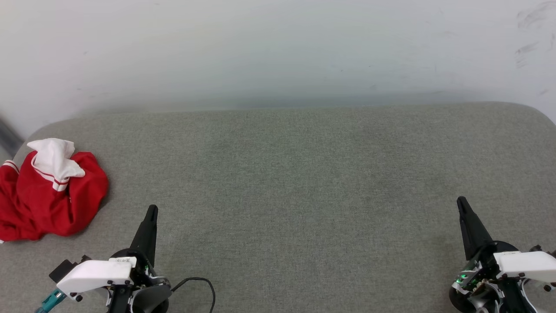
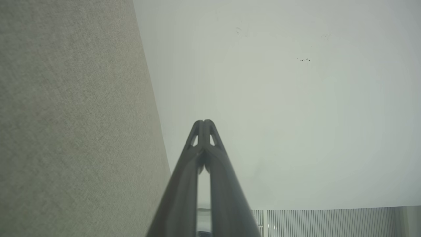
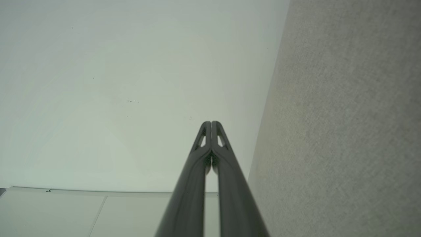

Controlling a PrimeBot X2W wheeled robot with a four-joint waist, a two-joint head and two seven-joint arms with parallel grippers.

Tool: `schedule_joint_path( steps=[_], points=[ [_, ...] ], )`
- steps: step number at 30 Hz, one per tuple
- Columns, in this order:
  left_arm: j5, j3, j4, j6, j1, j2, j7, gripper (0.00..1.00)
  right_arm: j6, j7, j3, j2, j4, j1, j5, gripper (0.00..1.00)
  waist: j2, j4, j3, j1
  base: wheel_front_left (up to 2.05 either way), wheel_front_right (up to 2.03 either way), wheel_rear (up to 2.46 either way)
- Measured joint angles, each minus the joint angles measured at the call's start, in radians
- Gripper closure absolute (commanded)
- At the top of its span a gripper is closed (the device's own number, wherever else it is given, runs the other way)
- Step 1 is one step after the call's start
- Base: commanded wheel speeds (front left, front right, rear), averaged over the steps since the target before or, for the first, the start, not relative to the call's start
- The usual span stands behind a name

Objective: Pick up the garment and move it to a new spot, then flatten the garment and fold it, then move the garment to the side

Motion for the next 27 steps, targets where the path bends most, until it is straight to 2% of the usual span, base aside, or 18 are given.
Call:
schedule_joint_path(
  steps=[4, 5, 12, 15, 20, 27],
  points=[
    [0.000, 0.000, 0.000, 0.000, 0.000, 0.000, 0.000, 1.00, 0.000, 0.000, 0.000, 0.000, 0.000, 0.000, 0.000, 1.00, 0.0000, 0.000, 0.000, 0.0000, 0.00, 0.00, 0.00],
    [0.000, 0.000, 0.001, 0.000, 0.000, 0.000, 0.000, 0.00, 0.000, 0.000, 0.000, 0.000, 0.001, 0.000, 0.000, 0.00, 0.0000, 0.000, 0.000, 0.0000, 0.00, 0.00, 0.00],
    [0.003, -0.005, 0.031, 0.002, 0.046, -0.005, -0.022, 0.00, 0.000, -0.020, 0.004, 0.001, 0.041, 0.047, -0.011, 0.00, 0.0000, 0.000, 0.001, 0.0000, 0.00, 0.00, 0.00],
    [0.046, 0.007, 0.022, 0.002, 0.046, -0.005, -0.036, 0.00, 0.000, -0.036, 0.001, 0.001, 0.035, 0.047, -0.045, 0.00, 0.0000, 0.000, 0.002, 0.0000, 0.00, 0.00, 0.00],
    [0.156, 0.025, -0.011, 0.026, 0.046, -0.005, -0.058, 0.00, 0.000, -0.059, -0.007, 0.001, 0.000, 0.047, -0.156, 0.00, -0.0001, 0.001, 0.005, 0.0000, 0.00, 0.00, 0.00],
    [0.347, 0.000, -0.065, 0.089, 0.047, -0.004, -0.091, 0.00, 0.000, -0.090, 0.007, 0.001, -0.065, 0.048, -0.368, 0.00, 0.0000, 0.002, 0.009, 0.0000, 0.00, 0.00, 0.00]
  ],
)
